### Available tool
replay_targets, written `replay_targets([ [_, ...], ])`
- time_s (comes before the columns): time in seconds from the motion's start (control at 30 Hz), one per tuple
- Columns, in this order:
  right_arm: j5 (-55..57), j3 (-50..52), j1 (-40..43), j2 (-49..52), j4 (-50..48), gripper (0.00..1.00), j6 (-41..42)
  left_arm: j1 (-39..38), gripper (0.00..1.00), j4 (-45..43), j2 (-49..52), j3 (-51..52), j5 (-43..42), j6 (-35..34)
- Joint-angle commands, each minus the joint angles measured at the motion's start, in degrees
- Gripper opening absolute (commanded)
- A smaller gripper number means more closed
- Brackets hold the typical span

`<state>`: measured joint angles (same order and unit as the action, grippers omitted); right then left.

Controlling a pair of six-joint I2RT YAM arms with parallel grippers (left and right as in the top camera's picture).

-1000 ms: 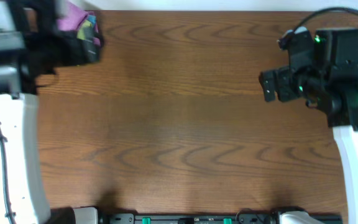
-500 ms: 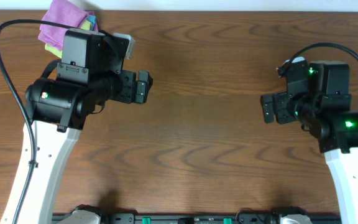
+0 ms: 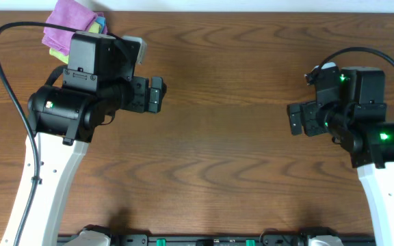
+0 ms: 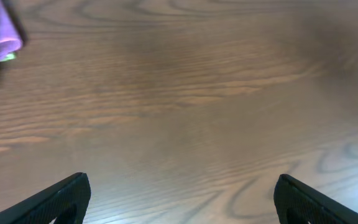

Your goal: Fold the cloth

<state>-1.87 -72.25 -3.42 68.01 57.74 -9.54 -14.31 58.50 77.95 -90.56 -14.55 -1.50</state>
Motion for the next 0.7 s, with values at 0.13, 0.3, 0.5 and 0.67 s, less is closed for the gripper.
replay_targets([
  [0.13, 0.3, 0.1, 0.4, -0.5, -0.1, 0.99, -0.4, 0.2, 0.95, -0.6, -1.4, -0.2, 16.9, -0.2],
  [0.3, 0.3, 0.1, 0.4, -0.5, -0.1, 0.99, -0.4, 2.6, 0.95, -2.4, -9.2, -0.2, 22.4, 2.8],
  [0.5, 0.4, 0.1, 0.4, -0.5, -0.1, 0.99, -0.4, 12.2, 0.95, -3.3, -19.6, 2.9, 12.6, 15.3],
  [0.67, 0.3, 0.1, 0.4, -0.5, -0.1, 0.99, -0.4, 17.7, 0.96, -11.9, -32.9, 19.1, 9.6, 17.4],
])
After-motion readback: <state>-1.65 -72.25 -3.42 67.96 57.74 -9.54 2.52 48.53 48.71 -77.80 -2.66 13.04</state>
